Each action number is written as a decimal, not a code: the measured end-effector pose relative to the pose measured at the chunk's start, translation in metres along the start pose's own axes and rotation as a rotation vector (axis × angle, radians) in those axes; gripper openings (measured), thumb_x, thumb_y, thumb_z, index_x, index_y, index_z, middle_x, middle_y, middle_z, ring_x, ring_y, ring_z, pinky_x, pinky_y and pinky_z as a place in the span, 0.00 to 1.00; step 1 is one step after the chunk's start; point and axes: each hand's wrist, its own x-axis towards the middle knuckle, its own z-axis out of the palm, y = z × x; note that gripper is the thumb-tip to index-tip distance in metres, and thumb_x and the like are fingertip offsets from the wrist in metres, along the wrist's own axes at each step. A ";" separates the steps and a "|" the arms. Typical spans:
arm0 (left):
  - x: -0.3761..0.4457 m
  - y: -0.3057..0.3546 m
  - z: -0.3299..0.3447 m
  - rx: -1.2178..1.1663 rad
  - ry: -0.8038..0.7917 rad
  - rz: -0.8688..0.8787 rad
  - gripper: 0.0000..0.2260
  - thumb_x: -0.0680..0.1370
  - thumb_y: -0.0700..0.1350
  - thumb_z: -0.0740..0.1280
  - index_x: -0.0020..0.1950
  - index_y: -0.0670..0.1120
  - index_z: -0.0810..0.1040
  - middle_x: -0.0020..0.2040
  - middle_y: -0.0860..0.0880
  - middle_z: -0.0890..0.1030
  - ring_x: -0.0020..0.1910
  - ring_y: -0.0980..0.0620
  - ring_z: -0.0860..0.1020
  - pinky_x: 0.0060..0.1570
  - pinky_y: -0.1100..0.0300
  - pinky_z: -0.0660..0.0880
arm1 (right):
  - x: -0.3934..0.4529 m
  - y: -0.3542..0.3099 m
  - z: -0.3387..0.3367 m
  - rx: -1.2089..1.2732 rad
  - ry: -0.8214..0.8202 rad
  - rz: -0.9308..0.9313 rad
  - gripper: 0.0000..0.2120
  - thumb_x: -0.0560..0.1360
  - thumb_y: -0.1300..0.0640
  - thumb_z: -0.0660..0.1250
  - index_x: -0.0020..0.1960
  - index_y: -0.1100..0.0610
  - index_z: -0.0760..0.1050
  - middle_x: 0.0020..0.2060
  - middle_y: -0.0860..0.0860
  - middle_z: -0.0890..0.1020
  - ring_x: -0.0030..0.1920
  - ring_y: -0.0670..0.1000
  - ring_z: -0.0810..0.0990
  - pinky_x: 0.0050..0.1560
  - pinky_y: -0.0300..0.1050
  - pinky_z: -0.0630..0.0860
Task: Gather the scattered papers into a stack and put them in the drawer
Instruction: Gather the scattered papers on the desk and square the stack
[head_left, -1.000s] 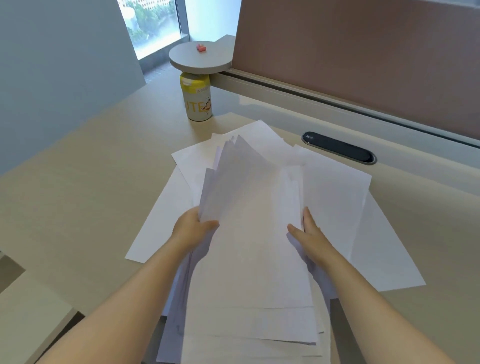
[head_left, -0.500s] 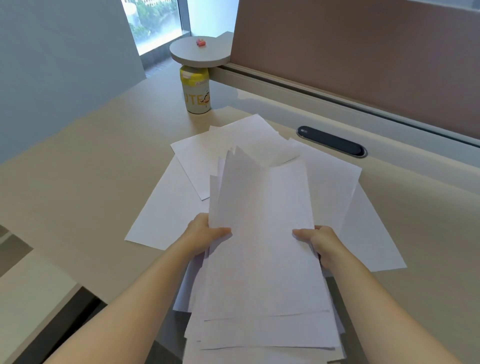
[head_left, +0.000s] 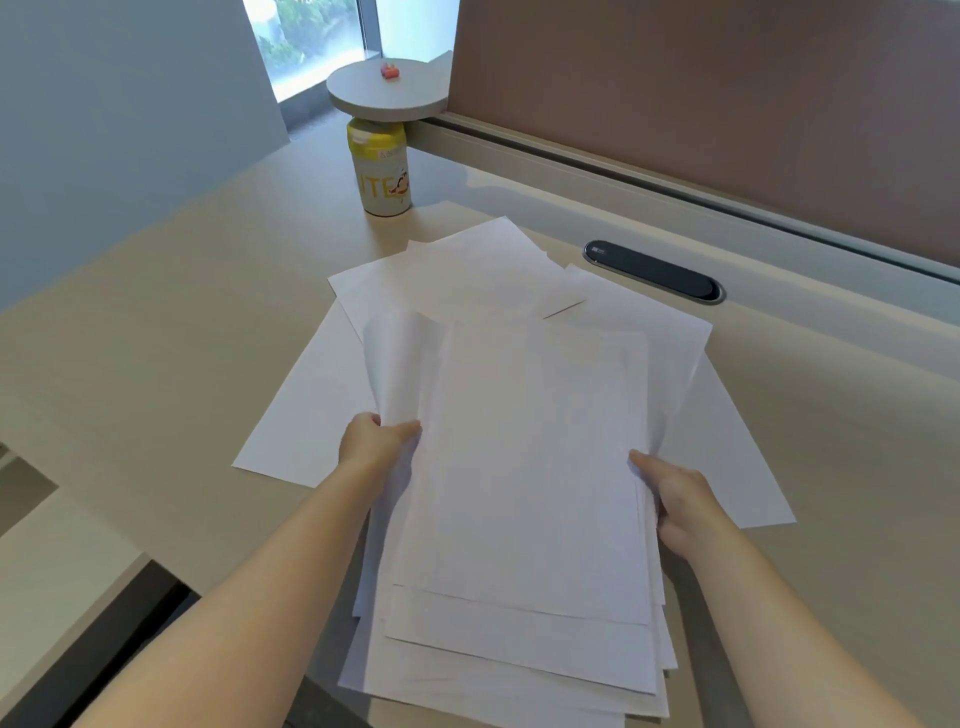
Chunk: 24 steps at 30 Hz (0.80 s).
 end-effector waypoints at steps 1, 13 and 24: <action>0.001 0.002 0.000 -0.065 -0.012 0.005 0.07 0.73 0.42 0.67 0.40 0.41 0.70 0.40 0.42 0.75 0.34 0.46 0.73 0.34 0.59 0.68 | 0.002 0.001 -0.002 0.033 0.016 0.015 0.15 0.75 0.61 0.63 0.59 0.68 0.73 0.49 0.59 0.80 0.47 0.58 0.78 0.60 0.53 0.74; 0.024 -0.001 -0.033 0.280 0.074 0.038 0.18 0.70 0.36 0.70 0.30 0.44 0.62 0.30 0.45 0.68 0.32 0.47 0.67 0.33 0.60 0.62 | 0.012 -0.011 0.017 -0.173 -0.017 -0.175 0.17 0.72 0.75 0.60 0.56 0.62 0.72 0.48 0.56 0.78 0.41 0.56 0.77 0.41 0.46 0.76; 0.010 -0.002 -0.035 -0.355 -0.273 -0.151 0.24 0.80 0.45 0.56 0.74 0.38 0.58 0.73 0.43 0.66 0.74 0.47 0.62 0.64 0.57 0.63 | 0.020 -0.005 0.059 -0.256 -0.146 -0.198 0.14 0.74 0.73 0.56 0.53 0.59 0.72 0.38 0.52 0.78 0.38 0.51 0.77 0.38 0.40 0.74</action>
